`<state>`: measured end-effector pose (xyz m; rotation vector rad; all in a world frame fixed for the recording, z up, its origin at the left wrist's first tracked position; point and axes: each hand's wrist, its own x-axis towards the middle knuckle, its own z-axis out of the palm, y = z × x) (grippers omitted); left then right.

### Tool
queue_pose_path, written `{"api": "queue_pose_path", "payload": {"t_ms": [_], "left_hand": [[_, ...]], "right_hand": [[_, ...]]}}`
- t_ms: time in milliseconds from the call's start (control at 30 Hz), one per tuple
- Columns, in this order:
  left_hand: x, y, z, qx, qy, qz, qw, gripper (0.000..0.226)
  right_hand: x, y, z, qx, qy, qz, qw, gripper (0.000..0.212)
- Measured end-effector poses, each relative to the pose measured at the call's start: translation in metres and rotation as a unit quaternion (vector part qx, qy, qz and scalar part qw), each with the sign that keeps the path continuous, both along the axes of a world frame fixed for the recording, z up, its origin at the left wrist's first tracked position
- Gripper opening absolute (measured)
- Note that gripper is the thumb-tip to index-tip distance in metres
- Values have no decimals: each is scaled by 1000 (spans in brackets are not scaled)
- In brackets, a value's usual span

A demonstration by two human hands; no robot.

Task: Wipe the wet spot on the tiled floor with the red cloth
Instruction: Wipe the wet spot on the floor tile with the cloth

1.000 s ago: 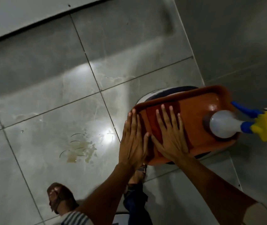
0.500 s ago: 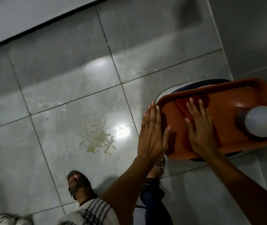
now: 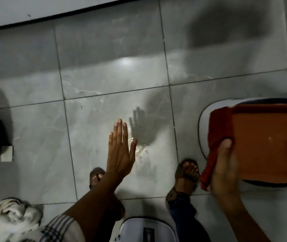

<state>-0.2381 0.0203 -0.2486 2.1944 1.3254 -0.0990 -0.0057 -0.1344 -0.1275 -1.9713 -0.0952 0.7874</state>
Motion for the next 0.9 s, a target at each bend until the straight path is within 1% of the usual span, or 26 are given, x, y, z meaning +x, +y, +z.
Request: {"api": "queue_pose_path", "payload": {"t_ms": [33,133,233,333,400,467,500,533,600,700,767,833,900], "left_hand": [[-16,9,-7,5,10,8,1000,75],[-64,30,-39,10,38,26,999,74],[-108,41,-81,6,65,41,997,74],[-148,48,-130,-3,89,32,995,75],[-167,51,-163,-5,98,24,995,76],[-180,56,-191,2,92,18,996,76],[-183,59,-201,8,85,11,996,76],[-185,61,-212,13,77,5,997,75],[-188,67,-229,31,62,-1,998,75],[-189,71,-249,81,51,-11,995,73],[-189,72,-258,113,48,-13,992,72],[-190,70,-261,123,36,-9,992,70],[-191,70,-260,112,24,-6,993,69]], "right_hand": [[-19,9,-18,-5,5,9,1000,86],[-68,33,-85,-58,8,74,996,63],[-102,52,-158,-119,-29,144,982,68],[-136,72,-234,-93,-91,236,963,62],[-157,81,-288,-89,-157,327,927,62],[-176,83,-335,-118,-232,411,874,68],[-182,83,-350,-146,-271,436,846,74],[-190,83,-364,-170,-306,446,824,79],[-198,93,-379,-191,-354,438,804,86],[-199,130,-392,-169,-403,411,800,84],[-204,153,-396,-145,-415,409,799,80],[-216,153,-398,-109,-427,459,771,73],[-229,126,-395,-95,-430,513,737,69]]}}
